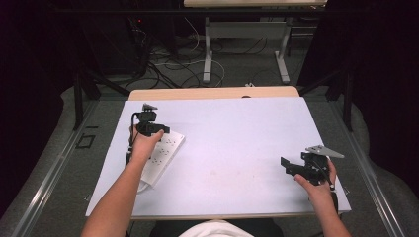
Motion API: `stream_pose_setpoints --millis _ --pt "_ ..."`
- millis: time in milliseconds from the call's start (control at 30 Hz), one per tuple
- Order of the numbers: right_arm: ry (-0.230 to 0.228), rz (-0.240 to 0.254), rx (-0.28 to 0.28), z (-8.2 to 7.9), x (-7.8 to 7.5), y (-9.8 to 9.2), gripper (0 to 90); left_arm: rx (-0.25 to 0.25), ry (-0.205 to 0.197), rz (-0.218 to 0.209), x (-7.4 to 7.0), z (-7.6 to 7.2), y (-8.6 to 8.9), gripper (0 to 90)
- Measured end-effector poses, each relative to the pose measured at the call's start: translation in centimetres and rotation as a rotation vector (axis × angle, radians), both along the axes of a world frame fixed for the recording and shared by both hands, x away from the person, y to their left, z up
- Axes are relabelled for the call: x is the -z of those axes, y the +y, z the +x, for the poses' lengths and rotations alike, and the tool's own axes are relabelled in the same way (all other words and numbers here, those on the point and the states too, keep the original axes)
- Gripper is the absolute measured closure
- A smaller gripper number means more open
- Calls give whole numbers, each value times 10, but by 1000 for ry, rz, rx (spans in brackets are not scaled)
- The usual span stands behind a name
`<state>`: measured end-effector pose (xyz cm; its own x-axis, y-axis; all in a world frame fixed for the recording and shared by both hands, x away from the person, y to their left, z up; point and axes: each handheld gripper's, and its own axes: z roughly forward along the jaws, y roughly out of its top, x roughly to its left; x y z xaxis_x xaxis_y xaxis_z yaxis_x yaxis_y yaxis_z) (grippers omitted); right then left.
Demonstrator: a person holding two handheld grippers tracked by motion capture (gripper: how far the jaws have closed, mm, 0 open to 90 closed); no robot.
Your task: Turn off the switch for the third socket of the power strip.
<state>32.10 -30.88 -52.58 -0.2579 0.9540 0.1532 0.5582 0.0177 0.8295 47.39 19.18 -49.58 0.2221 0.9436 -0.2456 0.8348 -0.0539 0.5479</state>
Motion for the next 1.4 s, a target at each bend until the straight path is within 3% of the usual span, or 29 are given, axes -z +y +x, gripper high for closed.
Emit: stream_pose_setpoints --millis 200,433,533,767,800,833,1067,1100,1300,1400 --pt "-23 -8 4 1 0 1 146 39 -17 15 -5 -3 -2 567" --pt "-8 -10 -9 1 -1 2 145 58 -66 30 -7 -8 -5 495" --pt "-8 -9 -6 1 -1 1 146 68 -63 36 -10 -9 -5 468" --pt "-15 -11 -7 0 -1 0 146 78 -97 44 -13 -13 -6 429" --pt "-14 -12 -8 -1 -1 0 145 89 -82 49 -15 -14 -5 425" --pt "-14 -12 -9 -1 -1 0 146 85 -103 47 -15 -15 -6 420" --pt "-18 -7 0 -2 -2 -1 146 126 -121 74 -20 -20 -3 369" --pt "-18 -7 1 -3 -2 -2 146 112 -128 66 -20 -21 -4 364" --pt "-18 -6 -1 -3 -2 -1 146 152 -144 66 -24 -26 0 332" --pt "-18 -8 -2 -2 -2 -2 146 156 -161 46 -24 -28 1 312"
